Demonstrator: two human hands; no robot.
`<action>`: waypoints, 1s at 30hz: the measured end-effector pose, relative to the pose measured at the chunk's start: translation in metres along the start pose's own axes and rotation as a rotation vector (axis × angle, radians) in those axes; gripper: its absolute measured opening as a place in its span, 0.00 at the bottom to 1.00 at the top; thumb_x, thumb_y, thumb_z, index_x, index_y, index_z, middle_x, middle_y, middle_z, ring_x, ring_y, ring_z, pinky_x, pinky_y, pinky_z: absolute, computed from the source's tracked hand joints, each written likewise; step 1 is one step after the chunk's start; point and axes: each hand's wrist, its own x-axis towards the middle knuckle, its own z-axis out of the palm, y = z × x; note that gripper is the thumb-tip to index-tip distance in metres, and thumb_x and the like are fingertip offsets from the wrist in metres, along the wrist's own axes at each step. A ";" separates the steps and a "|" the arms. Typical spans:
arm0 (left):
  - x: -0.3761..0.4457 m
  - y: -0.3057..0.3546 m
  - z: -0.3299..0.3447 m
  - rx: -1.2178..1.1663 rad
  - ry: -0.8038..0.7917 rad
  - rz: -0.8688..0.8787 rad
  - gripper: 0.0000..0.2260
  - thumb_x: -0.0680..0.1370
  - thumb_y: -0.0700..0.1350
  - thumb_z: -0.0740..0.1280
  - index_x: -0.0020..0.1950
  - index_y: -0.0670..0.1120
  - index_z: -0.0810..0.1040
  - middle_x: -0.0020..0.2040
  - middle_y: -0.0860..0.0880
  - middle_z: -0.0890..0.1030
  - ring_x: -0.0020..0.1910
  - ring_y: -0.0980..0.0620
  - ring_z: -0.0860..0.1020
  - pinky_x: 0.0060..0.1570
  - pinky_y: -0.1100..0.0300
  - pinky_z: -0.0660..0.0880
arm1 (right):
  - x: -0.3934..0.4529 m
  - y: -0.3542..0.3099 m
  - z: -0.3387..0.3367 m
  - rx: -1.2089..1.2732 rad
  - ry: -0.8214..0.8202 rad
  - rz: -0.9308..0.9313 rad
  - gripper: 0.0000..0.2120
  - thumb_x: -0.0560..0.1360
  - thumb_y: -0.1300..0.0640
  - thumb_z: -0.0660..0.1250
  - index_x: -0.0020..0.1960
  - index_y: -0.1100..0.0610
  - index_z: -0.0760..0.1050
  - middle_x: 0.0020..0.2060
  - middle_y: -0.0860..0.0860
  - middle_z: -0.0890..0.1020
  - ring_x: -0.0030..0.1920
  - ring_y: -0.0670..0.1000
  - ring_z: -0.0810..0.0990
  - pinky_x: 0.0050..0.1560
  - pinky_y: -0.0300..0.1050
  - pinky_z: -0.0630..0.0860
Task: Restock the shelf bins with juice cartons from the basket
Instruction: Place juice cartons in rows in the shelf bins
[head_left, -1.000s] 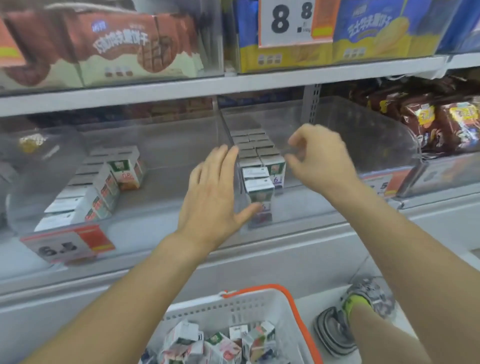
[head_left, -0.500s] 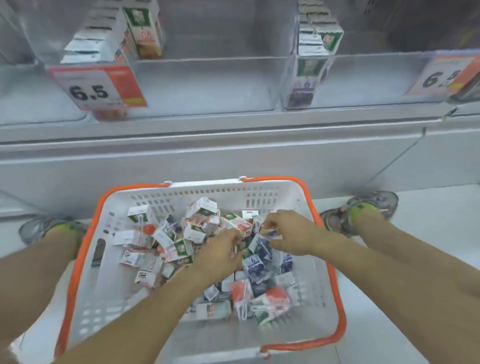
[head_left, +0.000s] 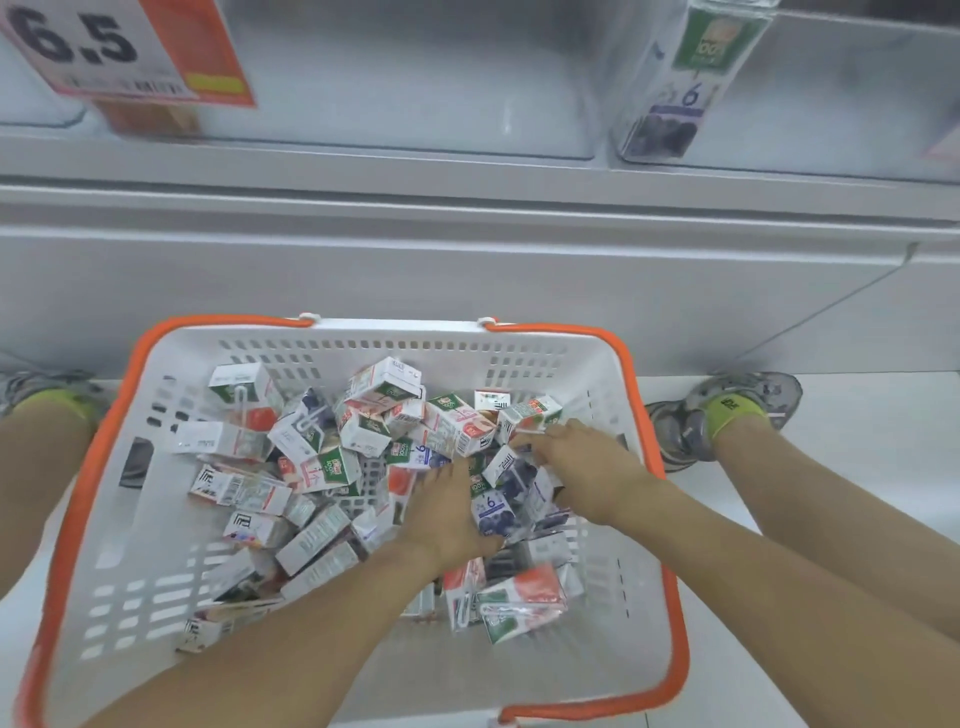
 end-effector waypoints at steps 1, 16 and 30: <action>-0.001 0.001 -0.004 0.016 0.003 0.003 0.46 0.64 0.59 0.78 0.74 0.45 0.60 0.69 0.48 0.70 0.69 0.47 0.66 0.71 0.53 0.65 | -0.002 0.002 -0.003 0.078 0.005 0.008 0.30 0.73 0.63 0.72 0.71 0.50 0.67 0.65 0.51 0.73 0.63 0.54 0.73 0.56 0.47 0.72; -0.092 0.038 -0.178 -1.673 -0.336 0.165 0.29 0.59 0.36 0.83 0.56 0.33 0.77 0.52 0.35 0.80 0.53 0.38 0.79 0.61 0.43 0.77 | -0.088 -0.004 -0.192 0.614 0.285 -0.165 0.20 0.65 0.56 0.82 0.54 0.50 0.80 0.49 0.51 0.82 0.48 0.54 0.82 0.44 0.41 0.80; -0.115 0.025 -0.305 -0.790 -0.138 0.060 0.23 0.71 0.37 0.73 0.61 0.58 0.77 0.56 0.38 0.82 0.51 0.39 0.80 0.52 0.45 0.70 | -0.085 -0.019 -0.236 1.157 0.309 -0.266 0.21 0.62 0.61 0.80 0.53 0.61 0.78 0.47 0.62 0.81 0.39 0.55 0.85 0.36 0.45 0.81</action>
